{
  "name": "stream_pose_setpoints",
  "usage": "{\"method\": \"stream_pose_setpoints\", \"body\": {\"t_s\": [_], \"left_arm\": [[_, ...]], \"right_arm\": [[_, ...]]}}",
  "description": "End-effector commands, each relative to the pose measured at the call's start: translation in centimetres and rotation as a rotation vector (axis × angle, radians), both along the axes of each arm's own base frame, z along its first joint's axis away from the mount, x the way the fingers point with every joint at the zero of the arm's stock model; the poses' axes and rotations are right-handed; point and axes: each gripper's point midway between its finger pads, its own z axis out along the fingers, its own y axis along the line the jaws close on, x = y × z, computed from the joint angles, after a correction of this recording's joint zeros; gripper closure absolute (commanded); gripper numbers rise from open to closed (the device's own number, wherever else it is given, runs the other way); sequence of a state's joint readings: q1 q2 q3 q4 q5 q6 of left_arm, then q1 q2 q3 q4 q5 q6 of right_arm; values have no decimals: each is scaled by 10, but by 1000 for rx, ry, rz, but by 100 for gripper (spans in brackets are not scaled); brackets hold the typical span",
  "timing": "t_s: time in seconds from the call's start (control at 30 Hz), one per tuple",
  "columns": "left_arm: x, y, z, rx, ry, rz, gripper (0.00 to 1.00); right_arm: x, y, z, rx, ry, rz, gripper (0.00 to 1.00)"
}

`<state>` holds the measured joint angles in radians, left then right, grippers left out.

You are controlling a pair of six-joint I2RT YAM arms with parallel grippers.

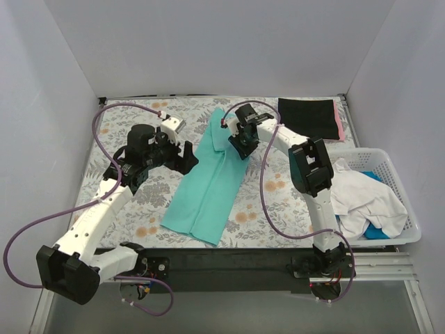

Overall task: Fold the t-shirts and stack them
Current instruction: Fold the tshirt

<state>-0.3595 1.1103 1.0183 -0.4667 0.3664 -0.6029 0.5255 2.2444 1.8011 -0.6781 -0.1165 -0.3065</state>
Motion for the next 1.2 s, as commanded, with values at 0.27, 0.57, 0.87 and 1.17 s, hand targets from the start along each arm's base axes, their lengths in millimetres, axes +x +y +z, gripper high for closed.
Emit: {"method": "stream_pose_setpoints", "body": {"t_s": [0.27,0.57,0.87,1.17], "left_arm": [[12,4,-6,-134,94,92,19],[23,9,-28,-226,298,45,18],[6,10,-39,-88,182,-198,18],[-46,22,-101,260,-186,-759,27]], "right_arm": [[112,-25,-20,-221,-298,33,66],[166,-27,34,-225,-540,22,58],[109,-3,172,72,-614,105,19],[-65,-3,216,388,-437,430,2]]}}
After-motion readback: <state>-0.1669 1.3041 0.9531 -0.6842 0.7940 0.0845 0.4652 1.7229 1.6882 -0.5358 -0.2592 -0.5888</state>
